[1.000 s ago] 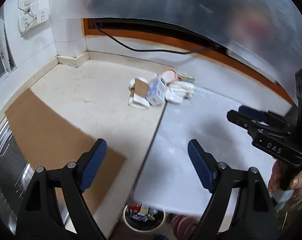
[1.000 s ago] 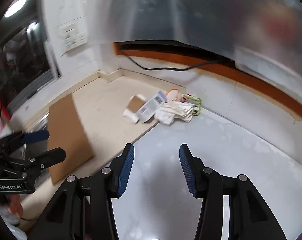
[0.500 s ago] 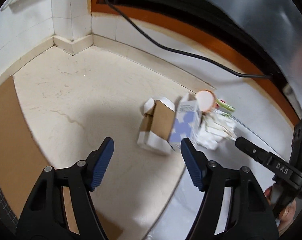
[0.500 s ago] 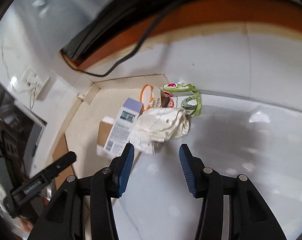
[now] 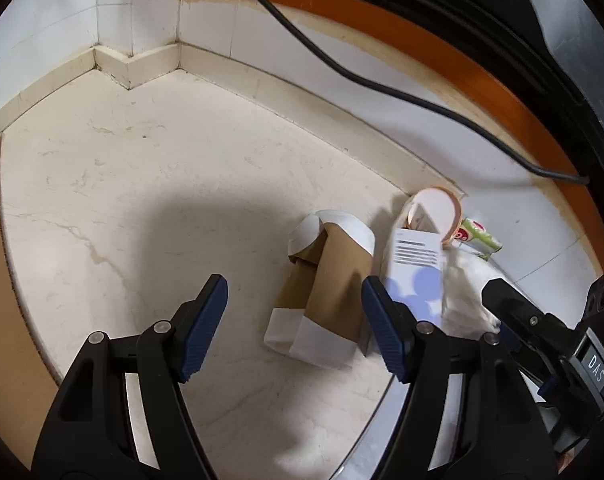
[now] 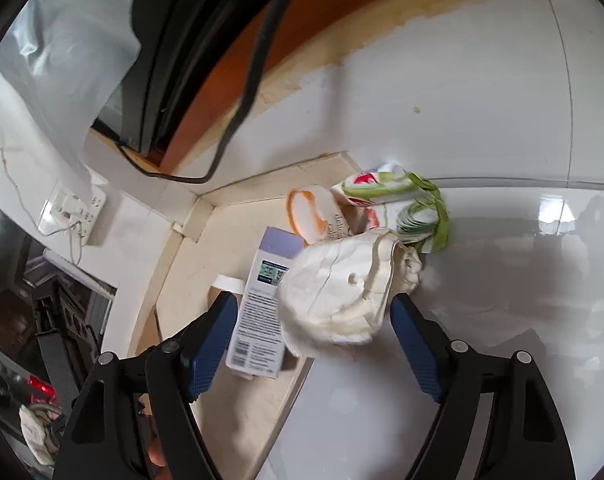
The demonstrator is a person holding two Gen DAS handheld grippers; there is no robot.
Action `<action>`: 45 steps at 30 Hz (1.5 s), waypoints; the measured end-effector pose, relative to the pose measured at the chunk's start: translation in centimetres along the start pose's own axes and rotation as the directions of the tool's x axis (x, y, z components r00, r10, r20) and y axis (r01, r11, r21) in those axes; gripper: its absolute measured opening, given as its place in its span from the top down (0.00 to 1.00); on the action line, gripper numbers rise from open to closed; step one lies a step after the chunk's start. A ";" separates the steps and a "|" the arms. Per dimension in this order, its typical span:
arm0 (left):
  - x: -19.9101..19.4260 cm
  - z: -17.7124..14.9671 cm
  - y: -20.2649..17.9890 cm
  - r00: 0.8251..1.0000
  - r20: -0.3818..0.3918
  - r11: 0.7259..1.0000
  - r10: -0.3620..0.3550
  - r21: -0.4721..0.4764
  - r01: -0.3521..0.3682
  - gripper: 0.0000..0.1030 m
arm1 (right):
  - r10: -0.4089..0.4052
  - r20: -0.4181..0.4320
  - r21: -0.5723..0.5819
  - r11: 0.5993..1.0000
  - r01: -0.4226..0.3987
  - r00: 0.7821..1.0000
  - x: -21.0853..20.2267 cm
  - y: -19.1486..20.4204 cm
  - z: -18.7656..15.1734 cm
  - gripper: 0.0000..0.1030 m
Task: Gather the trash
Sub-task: 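Grasp the brown paper cup with the left tool while the right tool grasps the white tissue, then carry the paper cup and tissue down over the floor bin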
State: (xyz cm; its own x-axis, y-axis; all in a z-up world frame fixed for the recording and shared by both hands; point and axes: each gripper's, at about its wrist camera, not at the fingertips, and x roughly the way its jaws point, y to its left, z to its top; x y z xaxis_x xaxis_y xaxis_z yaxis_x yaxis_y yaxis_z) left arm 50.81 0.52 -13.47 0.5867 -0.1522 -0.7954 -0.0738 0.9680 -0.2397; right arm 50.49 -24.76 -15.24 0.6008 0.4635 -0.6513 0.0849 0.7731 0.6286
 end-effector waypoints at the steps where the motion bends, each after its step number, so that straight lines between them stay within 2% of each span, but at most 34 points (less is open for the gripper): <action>1: 0.3 0.0 -0.1 1.000 -0.005 1.000 0.001 0.003 -0.001 0.35 | -0.006 -0.004 0.011 1.000 0.006 1.000 0.1 0.0 0.0 0.22; 2: 0.4 0.0 -0.1 1.000 -0.008 1.000 0.002 0.005 -0.002 0.35 | -0.033 -0.011 0.036 0.999 0.033 0.999 0.5 -0.3 0.0 0.22; 6: 1.6 0.1 -0.7 1.000 -0.028 0.999 0.005 0.035 -0.004 0.35 | -0.036 0.003 0.052 0.998 0.036 0.999 0.6 -0.4 0.3 0.25; 7: 1.5 -0.1 -1.0 0.999 -0.033 0.999 0.008 0.039 -0.007 0.35 | -0.050 -0.001 0.040 0.998 0.050 0.999 1.0 -0.2 0.5 0.32; 10: 2.3 -0.4 -1.4 0.998 -0.061 0.999 0.007 0.041 -0.005 0.35 | -0.068 -0.013 0.028 0.997 0.068 0.998 1.3 0.0 0.6 0.44; 11: 2.3 -0.5 -1.5 0.998 -0.058 0.999 0.013 0.043 -0.010 0.38 | -0.059 -0.022 0.028 0.998 0.059 0.998 1.4 -0.1 0.6 0.51; 12: 2.3 -0.6 -1.6 0.998 -0.056 0.999 0.016 0.047 -0.013 0.48 | -0.049 -0.030 0.026 0.998 0.050 0.998 1.4 0.0 0.6 0.52; 14: 2.1 -0.8 -1.7 0.998 -0.059 0.999 0.017 0.049 -0.014 0.48 | -0.034 -0.039 0.007 0.999 0.034 0.999 0.9 0.0 0.2 0.60; 20: 0.3 -2.8 -1.9 0.998 -0.060 0.998 0.031 0.061 -0.027 0.49 | -0.026 -0.061 -0.061 0.998 0.022 0.998 -0.2 0.7 -2.0 0.64; 25: -3.0 -5.7 -1.6 0.998 -0.054 0.999 0.014 0.038 -0.012 0.49 | -0.020 -0.054 -0.081 0.997 0.016 0.998 -2.4 1.0 -4.3 0.65; 28: -6.0 -7.7 -1.9 0.999 -0.032 0.999 0.012 0.048 -0.010 0.49 | -0.017 -0.044 -0.091 0.996 0.013 0.999 -5.4 0.5 -5.7 0.65; 35: -13.5 -12.8 -3.3 1.000 0.021 0.990 -0.015 0.143 0.012 0.49 | 0.011 -0.021 -0.156 0.988 -0.014 1.000 -11.3 2.3 -9.8 0.65; 42: -20.6 -20.3 -2.7 0.996 0.056 0.979 -0.070 0.196 0.057 0.49 | 0.084 0.007 -0.252 0.965 -0.079 0.996 -19.5 3.4 -16.3 0.65; 45: -22.9 -24.0 -2.3 0.995 0.064 0.977 -0.077 0.206 0.063 0.49 | 0.097 0.017 -0.293 0.952 -0.088 0.995 -21.6 4.1 -19.2 0.65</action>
State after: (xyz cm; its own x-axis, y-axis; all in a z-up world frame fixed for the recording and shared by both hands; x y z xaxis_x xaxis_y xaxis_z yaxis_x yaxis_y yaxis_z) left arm 18.19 -2.95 -8.03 0.6410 -0.2134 -0.7372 0.1307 0.9769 -0.1691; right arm 22.59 -23.28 -6.71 0.6198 0.5292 -0.5795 -0.2054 0.8221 0.5310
